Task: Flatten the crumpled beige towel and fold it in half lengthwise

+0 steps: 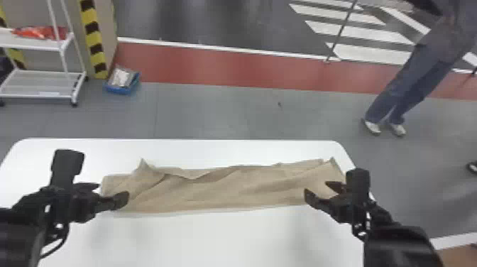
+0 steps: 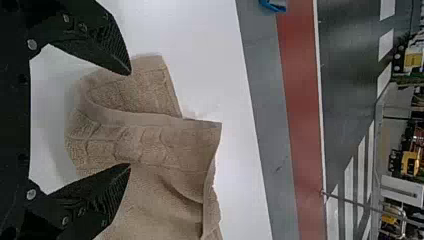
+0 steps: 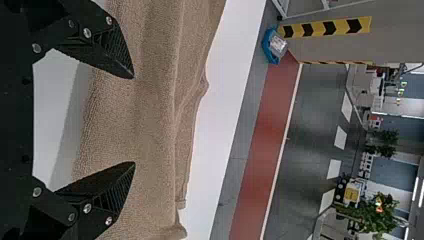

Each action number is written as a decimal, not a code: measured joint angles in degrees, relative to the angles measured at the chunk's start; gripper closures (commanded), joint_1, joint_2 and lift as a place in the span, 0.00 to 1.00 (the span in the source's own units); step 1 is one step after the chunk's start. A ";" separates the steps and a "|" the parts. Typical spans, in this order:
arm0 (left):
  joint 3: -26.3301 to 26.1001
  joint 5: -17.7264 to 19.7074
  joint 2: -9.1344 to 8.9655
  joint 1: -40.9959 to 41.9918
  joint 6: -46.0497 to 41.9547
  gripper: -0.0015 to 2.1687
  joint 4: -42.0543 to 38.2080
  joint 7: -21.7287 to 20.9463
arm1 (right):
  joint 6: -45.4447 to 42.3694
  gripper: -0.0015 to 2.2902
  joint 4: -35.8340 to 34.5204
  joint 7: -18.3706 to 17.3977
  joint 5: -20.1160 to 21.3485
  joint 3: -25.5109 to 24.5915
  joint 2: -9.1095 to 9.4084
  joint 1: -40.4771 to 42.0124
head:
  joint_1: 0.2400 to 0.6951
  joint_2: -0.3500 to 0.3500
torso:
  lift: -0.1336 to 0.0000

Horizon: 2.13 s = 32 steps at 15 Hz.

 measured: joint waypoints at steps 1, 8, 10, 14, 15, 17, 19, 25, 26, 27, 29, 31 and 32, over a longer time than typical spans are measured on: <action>-0.36 -0.04 -0.09 -0.65 0.00 0.10 0.63 0.03 | -0.04 0.14 0.02 0.00 -0.03 0.09 0.00 -0.02 | 1.00 0.14 | 1.00; -1.48 -1.23 -0.72 -2.47 1.50 0.26 3.44 -0.18 | -0.52 0.14 0.12 -0.01 -0.46 0.71 0.12 -0.02 | 1.00 0.15 | 1.00; -1.47 -1.44 -0.67 -2.44 2.23 0.31 3.44 -0.51 | -0.42 0.14 0.10 -0.06 -0.47 1.16 0.12 -0.02 | 1.00 0.15 | 1.00; -1.37 -1.79 -0.55 -2.39 3.78 0.33 3.24 -0.84 | 0.07 0.14 -0.41 -0.08 -0.47 2.09 0.65 -0.02 | 1.00 0.17 | 1.00; -1.16 -1.82 -0.52 -2.20 3.81 0.33 3.05 -0.85 | 0.16 0.14 -0.57 -0.08 -0.47 2.38 0.89 -0.02 | 1.00 0.18 | 1.00; -0.63 -1.77 -0.51 -1.34 3.67 0.33 2.36 -0.92 | 0.14 0.15 -0.64 -0.10 -0.51 3.05 1.43 -0.05 | 1.00 0.19 | 1.00; -0.39 -1.67 -0.56 -0.78 2.99 0.33 1.60 -0.88 | -0.17 0.46 -0.04 -0.96 -0.67 4.25 1.73 -0.34 | 1.00 0.21 | 1.00; -0.94 -1.08 -0.86 -0.43 0.02 0.42 1.69 -0.62 | -3.11 0.88 7.38 -1.05 0.03 6.60 1.06 -2.27 | 1.00 0.23 | 1.00; -0.94 -0.82 -0.86 -0.38 -0.13 0.42 1.76 -0.65 | -3.38 0.88 8.09 -1.05 0.10 6.85 0.84 -2.35 | 1.00 0.23 | 1.00; -0.90 -0.49 -0.86 -0.34 -0.18 0.44 1.81 -0.58 | -3.48 0.88 8.81 -1.05 0.17 7.07 0.61 -2.52 | 1.00 0.23 | 1.00; -0.30 -0.09 -0.85 -0.04 -0.19 0.50 1.82 -0.70 | -3.46 0.88 9.64 -1.19 0.25 7.25 0.41 -2.84 | 1.00 0.23 | 1.00; 1.09 0.13 -0.73 0.72 -0.18 0.56 1.34 -1.06 | -2.51 0.88 9.75 -1.57 0.18 7.22 0.40 -2.98 | 1.00 0.24 | 1.00; 2.15 0.29 -0.65 1.35 -0.10 0.56 0.90 -1.38 | -1.49 0.88 9.75 -1.97 0.10 7.17 0.41 -3.15 | 1.00 0.24 | 1.00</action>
